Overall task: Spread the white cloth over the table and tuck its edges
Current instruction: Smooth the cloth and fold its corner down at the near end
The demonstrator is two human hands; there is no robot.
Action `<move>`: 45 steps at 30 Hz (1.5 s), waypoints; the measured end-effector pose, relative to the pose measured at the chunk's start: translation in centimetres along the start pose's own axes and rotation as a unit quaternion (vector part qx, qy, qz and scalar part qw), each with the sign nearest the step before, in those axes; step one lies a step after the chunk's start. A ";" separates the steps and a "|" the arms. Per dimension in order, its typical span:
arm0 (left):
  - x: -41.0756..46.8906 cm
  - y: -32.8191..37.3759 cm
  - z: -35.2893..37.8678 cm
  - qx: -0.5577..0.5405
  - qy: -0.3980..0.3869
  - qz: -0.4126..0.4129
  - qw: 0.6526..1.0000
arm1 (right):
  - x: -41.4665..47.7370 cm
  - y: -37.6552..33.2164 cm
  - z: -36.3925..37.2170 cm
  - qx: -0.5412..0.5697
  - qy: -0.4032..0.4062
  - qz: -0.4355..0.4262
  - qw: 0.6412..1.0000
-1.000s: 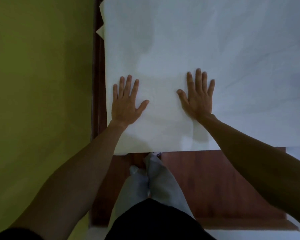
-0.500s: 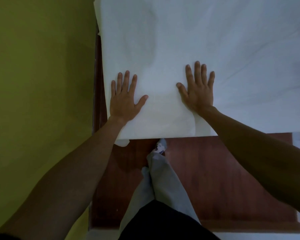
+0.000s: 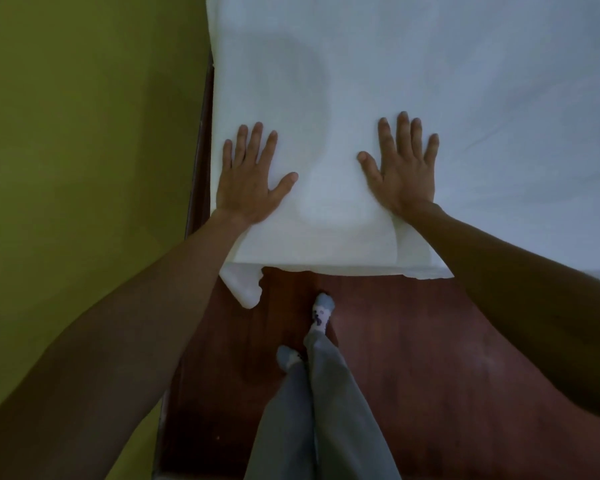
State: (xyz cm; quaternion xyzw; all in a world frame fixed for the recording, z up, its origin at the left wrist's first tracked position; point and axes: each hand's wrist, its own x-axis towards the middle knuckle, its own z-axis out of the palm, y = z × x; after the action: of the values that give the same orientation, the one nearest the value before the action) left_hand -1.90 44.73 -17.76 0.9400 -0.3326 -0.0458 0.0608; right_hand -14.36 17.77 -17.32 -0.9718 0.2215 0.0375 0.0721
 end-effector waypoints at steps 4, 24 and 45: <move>-0.3 0.1 -0.2 0.008 -0.014 -0.003 1.000 | -0.3 -0.1 -0.2 0.005 -0.010 -0.003 1.000; -3.0 8.1 -0.3 0.005 -0.035 0.014 0.999 | -3.4 2.4 -0.8 0.062 -0.040 -0.076 0.994; 3.4 33.3 4.8 -0.021 0.004 0.081 0.996 | -7.5 29.9 -3.5 -0.007 -0.030 -0.144 0.989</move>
State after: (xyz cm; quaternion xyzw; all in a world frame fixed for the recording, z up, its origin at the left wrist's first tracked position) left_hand -20.47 16.49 -17.81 0.9086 -0.4065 -0.0437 0.0854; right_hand -33.97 -6.23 -16.73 -0.9924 0.0764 0.0578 0.0766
